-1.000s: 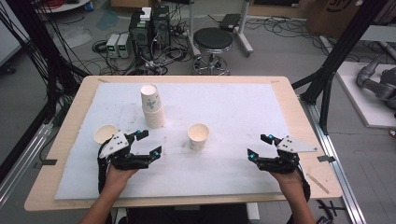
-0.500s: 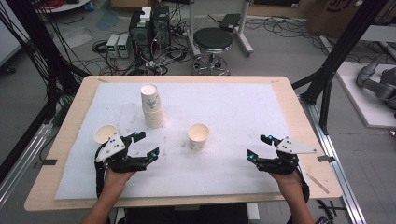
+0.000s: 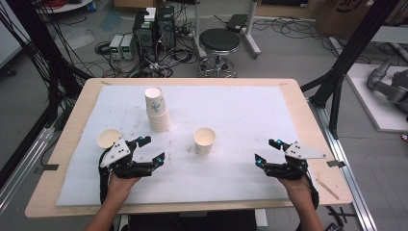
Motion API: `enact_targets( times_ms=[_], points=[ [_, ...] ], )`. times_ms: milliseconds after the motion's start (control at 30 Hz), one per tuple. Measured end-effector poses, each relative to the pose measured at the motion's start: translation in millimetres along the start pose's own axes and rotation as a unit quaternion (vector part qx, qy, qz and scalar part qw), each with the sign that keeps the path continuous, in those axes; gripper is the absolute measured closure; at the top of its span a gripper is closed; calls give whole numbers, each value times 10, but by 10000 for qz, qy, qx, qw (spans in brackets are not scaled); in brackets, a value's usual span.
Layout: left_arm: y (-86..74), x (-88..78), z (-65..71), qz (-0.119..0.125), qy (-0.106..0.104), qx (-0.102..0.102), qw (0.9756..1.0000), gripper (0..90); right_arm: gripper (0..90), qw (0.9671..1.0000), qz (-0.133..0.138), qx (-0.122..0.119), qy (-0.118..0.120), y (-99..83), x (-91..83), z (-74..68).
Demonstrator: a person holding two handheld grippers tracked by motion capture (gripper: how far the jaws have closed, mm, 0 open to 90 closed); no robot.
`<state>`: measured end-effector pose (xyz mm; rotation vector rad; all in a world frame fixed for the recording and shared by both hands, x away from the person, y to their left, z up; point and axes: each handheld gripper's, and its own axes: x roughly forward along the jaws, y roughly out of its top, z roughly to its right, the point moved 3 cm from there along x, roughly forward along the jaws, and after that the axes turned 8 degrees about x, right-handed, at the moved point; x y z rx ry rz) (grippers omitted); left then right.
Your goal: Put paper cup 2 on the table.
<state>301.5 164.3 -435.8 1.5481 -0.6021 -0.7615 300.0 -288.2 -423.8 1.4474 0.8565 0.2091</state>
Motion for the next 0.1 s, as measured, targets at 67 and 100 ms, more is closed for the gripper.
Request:
enact_targets(
  times_ms=[67, 100],
  points=[
    [-5, 5, 1, -4, 10, 0, 10000, 171, 224, 10000, -8, 16, 17, -2, 4, 3],
    [-8, 6, 1, -5, 14, 1, 10000, 171, 224, 10000, -6, 4, 19, -2, 5, 9]
  ],
)
